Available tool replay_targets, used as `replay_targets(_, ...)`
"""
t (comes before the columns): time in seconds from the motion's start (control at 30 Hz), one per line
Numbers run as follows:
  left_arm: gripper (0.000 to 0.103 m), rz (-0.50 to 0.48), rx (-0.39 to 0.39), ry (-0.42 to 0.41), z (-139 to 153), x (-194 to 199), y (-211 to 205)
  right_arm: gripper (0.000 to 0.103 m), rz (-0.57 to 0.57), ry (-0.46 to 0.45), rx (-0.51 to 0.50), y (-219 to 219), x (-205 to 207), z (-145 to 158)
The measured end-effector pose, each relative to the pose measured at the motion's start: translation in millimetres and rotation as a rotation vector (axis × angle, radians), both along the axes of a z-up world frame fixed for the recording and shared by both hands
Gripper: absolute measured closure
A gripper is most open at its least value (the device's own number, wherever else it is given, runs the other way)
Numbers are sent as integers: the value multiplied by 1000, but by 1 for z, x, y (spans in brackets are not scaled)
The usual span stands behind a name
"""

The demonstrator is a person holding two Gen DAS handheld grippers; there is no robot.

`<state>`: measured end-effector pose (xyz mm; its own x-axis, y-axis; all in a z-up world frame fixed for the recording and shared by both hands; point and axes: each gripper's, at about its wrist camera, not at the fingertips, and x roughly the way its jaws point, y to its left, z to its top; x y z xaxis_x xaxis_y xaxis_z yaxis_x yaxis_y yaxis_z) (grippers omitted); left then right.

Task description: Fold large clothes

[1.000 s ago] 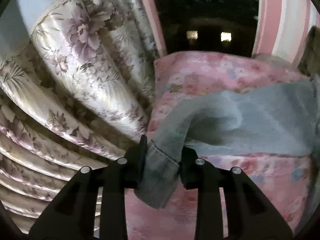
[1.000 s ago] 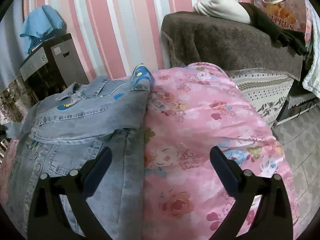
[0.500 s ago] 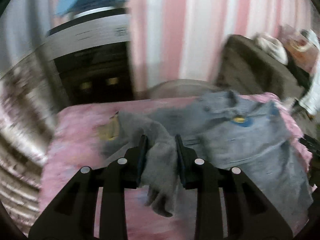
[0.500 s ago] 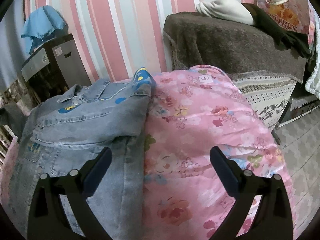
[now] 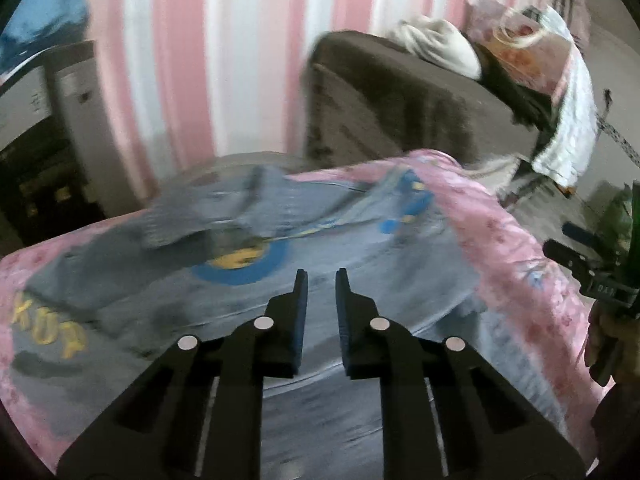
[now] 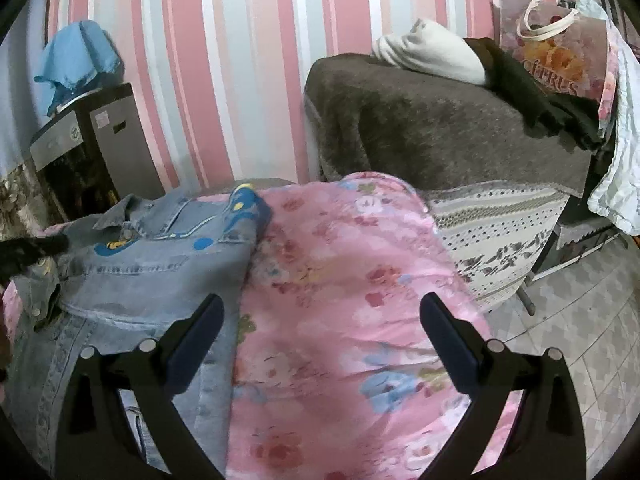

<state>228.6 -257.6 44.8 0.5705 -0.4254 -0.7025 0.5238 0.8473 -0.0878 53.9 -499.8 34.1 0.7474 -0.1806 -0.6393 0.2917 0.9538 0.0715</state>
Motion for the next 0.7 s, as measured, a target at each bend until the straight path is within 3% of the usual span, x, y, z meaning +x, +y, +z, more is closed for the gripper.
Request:
replay_targets(0.1,88,-47,-21,27,-5,-7,-29,5,-6,-5,0,-4,-2,4)
replay_targets(0.2,32,-34,-24,-20,5,-21,-27,5,0,-19,19,-6,-6,10)
replay_targets(0.23,20,-22,-22,-43,9,-24,-20,5,4,-26,29,-4,-7,12)
replay_targets(0.3,16,14,-20,-86,20,-27,8,5,26,-36,44,4,-6,17)
replay_targets(0.47,5,190,-8,-174,38,-24,123,4,101,-30,79,53,8,21)
replay_targets(0.6,4,348,103,-222,22,-17,221,4,215,-13,145,123,27,17)
replay_targets(0.7,4,444,76,-179,1,-14,292,4,320,12,169,195,48,10)
